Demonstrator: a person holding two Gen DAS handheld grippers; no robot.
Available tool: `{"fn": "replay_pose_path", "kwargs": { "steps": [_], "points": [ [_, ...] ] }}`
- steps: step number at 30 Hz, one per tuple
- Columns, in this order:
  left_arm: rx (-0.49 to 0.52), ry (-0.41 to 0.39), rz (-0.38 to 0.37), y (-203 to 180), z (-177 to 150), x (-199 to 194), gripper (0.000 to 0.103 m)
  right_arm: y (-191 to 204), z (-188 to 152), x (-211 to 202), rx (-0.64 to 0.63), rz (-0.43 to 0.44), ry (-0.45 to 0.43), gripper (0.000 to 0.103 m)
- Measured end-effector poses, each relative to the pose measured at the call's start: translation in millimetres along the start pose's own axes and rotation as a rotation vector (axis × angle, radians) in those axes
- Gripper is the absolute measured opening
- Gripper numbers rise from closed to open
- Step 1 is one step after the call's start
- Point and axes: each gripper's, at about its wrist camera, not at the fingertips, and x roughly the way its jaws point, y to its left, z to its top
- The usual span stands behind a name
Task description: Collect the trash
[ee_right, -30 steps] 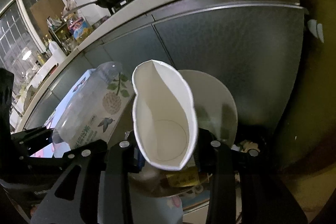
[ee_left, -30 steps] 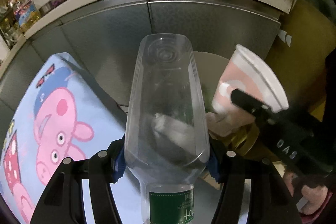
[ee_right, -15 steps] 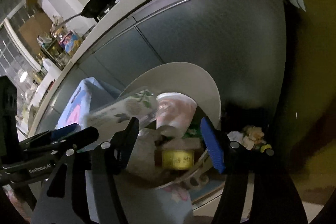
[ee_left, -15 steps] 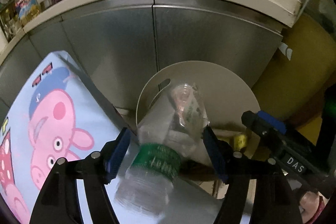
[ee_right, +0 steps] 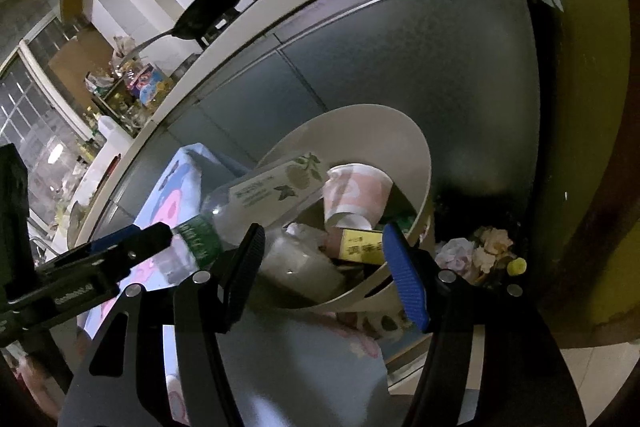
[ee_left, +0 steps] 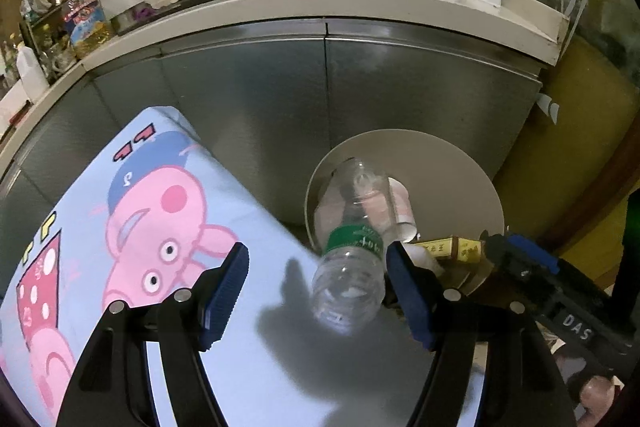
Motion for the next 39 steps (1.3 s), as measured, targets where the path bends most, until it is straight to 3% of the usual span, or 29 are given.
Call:
{"fn": "replay_pose_path", "kwargs": {
  "steps": [3,7,13,22,29,39],
  "points": [
    [-0.002,-0.008,0.011,1,-5,-5,0.073,6,-1,-8,-0.009,0.013,-0.006,0.061],
    [-0.008,-0.022,0.02,4,-12,-14,0.088,15,-2,-18,-0.02,0.032,-0.011,0.061],
    [-0.033,-0.03,0.007,11,-22,-25,0.099,24,-6,-30,-0.025,0.049,-0.011,0.061],
    [-0.016,-0.053,0.068,10,-32,-45,0.099,37,-13,-47,-0.043,0.057,-0.022,0.061],
    [-0.059,-0.079,0.045,17,-40,-63,0.099,47,-17,-68,-0.057,0.069,-0.055,0.061],
    [-0.076,-0.138,0.078,22,-47,-94,0.099,67,-25,-93,-0.092,0.086,-0.088,0.061]
  ]
}}
